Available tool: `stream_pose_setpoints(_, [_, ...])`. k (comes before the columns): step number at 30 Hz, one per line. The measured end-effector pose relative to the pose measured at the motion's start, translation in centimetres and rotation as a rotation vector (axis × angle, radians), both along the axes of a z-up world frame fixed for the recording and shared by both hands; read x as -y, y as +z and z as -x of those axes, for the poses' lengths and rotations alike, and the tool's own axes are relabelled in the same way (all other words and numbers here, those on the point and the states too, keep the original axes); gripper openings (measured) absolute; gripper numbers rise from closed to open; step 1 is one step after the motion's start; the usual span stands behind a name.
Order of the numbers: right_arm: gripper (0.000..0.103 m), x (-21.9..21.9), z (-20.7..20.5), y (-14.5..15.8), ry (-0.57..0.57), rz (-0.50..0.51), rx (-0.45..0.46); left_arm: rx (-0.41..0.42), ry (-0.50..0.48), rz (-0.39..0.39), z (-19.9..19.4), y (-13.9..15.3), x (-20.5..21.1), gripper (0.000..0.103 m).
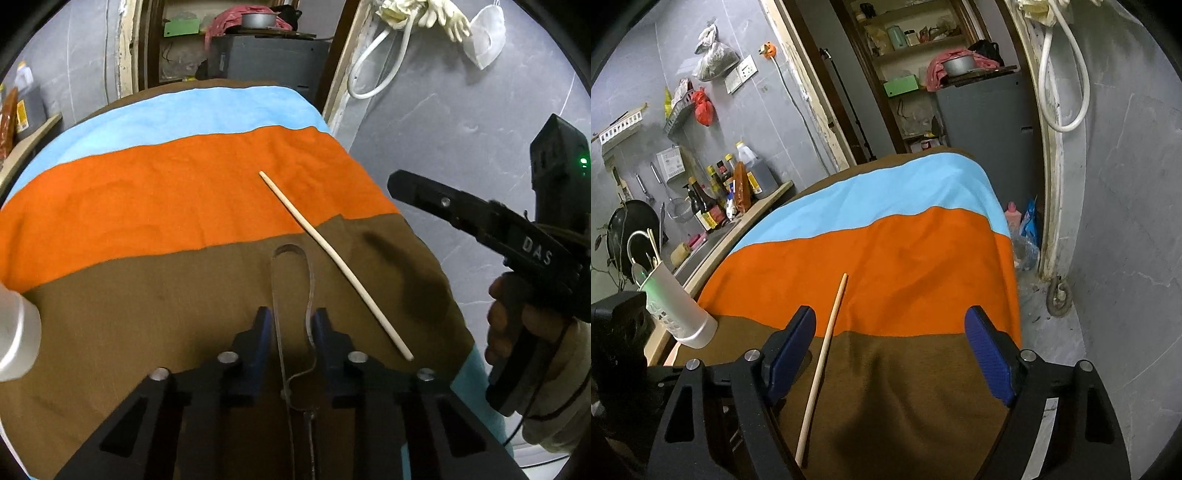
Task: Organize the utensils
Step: 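Move both tools down toward the wire utensil and chopstick on the brown stripe, then grasp the thin wire utensil with the left gripper while the right gripper grasps the wooden chopstick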
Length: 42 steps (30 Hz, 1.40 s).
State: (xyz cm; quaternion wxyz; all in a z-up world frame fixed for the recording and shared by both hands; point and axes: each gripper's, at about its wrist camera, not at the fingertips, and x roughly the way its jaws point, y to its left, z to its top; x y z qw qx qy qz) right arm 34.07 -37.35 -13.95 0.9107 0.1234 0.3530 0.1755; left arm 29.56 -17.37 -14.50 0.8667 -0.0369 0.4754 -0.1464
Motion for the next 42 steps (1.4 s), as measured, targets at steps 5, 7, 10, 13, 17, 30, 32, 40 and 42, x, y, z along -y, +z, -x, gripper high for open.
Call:
stream_pose_setpoints(5, [0.077, -0.3, -0.6, -0.5, 0.02, -0.003, -0.011, 0.004, 0.037, 0.006, -0.6, 0.2, -0.5, 0.018])
stream_pose_setpoints(7, [0.062, -0.8, -1.0, -0.7, 0.042, 0.001, -0.019, 0.009, 0.059, 0.005, -0.7, 0.2, -0.8, 0.018])
stream_pose_setpoints(10, [0.05, -1.6, -1.5, -1.1, 0.071, 0.01, -0.033, 0.011, 0.085, -0.004, -0.6, 0.4, -1.7, 0.018])
stream_pose_setpoints(13, [0.041, -2.3, -1.9, -1.3, 0.109, 0.012, -0.043, 0.004, 0.118, -0.01, -0.8, 0.6, -2.8, 0.018])
stream_pose_setpoints(17, [0.035, -3.7, -2.5, -1.3, 0.168, 0.018, -0.049, -0.008, 0.181, -0.017, -0.9, 0.7, -4.4, 0.018])
stream_pose_setpoints(30, [0.021, -7.8, -4.2, -2.9, 0.302, 0.104, -0.141, -0.066, 0.251, 0.006, -1.5, 0.5, -6.8, 0.019])
stream_pose_setpoints(32, [0.021, -8.2, -4.4, -3.1, 0.306, 0.116, -0.158, -0.082, 0.248, 0.015, -1.9, 0.3, -6.9, 0.019])
stream_pose_setpoints(40, [0.015, -8.8, -5.1, -3.5, 0.293, 0.135, -0.204, -0.124, 0.232, 0.04, -2.7, 0.1, -7.2, 0.019])
stream_pose_setpoints(42, [0.015, -8.8, -5.4, -3.4, 0.29, 0.141, -0.226, -0.137, 0.229, 0.046, -2.9, 0.0, -7.3, 0.019])
